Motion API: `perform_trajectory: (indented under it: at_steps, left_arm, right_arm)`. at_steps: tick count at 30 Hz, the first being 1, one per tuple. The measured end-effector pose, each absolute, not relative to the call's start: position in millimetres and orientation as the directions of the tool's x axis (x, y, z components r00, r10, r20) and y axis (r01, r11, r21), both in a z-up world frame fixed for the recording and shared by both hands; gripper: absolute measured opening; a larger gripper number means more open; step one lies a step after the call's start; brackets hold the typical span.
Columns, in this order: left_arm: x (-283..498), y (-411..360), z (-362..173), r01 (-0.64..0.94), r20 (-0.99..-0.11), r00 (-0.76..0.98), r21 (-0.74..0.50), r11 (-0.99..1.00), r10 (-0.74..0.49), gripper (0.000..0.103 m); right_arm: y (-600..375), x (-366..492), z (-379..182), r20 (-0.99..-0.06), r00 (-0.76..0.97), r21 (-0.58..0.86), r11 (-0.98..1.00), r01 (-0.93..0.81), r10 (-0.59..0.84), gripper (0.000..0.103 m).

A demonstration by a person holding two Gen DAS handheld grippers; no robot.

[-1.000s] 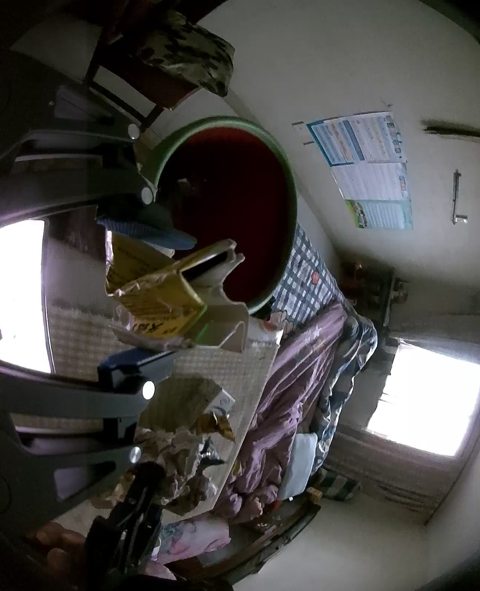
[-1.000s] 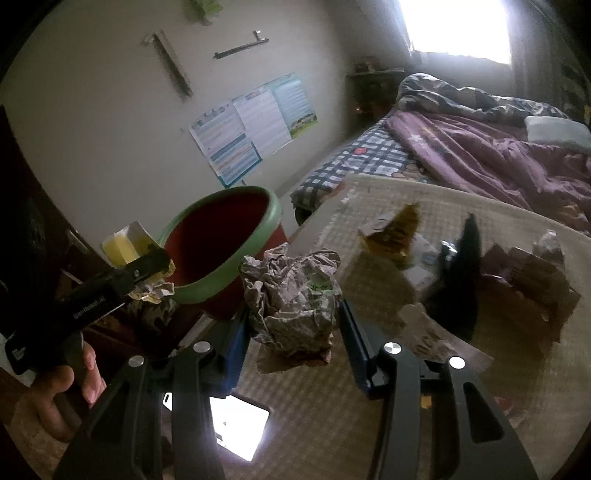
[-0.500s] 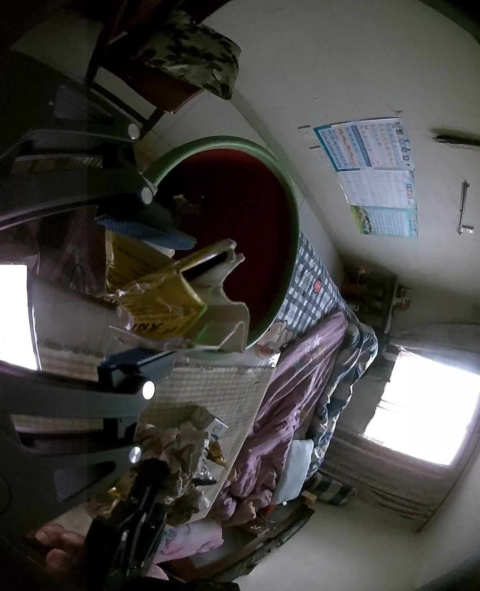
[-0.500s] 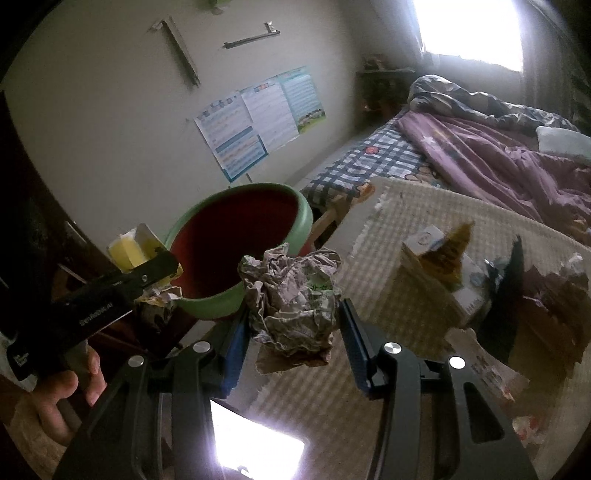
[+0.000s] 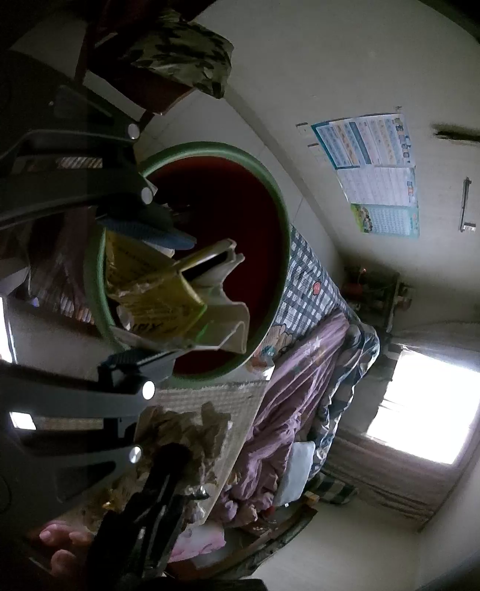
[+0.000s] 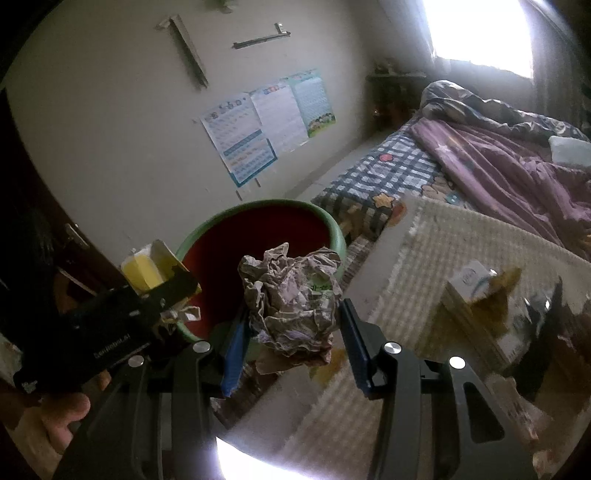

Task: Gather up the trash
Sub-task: 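Carry both items over the red basin and open both grippers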

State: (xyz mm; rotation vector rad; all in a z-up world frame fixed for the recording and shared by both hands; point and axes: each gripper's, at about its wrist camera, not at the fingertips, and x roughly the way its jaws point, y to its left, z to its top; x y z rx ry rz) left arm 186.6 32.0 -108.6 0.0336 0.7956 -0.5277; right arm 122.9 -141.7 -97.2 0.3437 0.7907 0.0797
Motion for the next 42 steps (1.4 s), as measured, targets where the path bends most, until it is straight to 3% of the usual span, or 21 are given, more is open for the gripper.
perform_trajectory:
  at_steps: [17,36,38,40,42]
  left_arm:
    - [232.8,35.3,-132.3,0.465,-0.724,0.547,-0.154,0.872,-0.42,0.047]
    - [238.7,33.8,-144.4,0.469,-0.742,0.525,-0.158,0.869,-0.418,0.047]
    - [240.8,35.3,-144.8,0.465,-0.741,0.524,-0.165,0.87,-0.42,0.051]
    - [240.8,37.7,-144.8,0.456,-0.735,0.527,-0.178,0.872,-0.426,0.06]
    - [240.4,40.8,-143.7,0.446,-0.732,0.532,-0.185,0.876,-0.426,0.061]
  right_arm:
    - [-116.2,178.6,-104.8,-0.691,0.692,0.325,0.945,0.04,0.209,0.047]
    - [-116.3,185.8,-112.6,-0.705,0.677,0.331,0.942,0.05,0.211,0.048]
    - [-116.6,185.5,-112.1,-0.701,0.681,0.335,0.941,0.05,0.213,0.056]
    - [-118.1,184.9,-111.1,-0.693,0.689,0.339,0.939,0.05,0.213,0.057]
    - [-118.9,183.3,-108.8,-0.688,0.696,0.336,0.94,0.054,0.206,0.058]
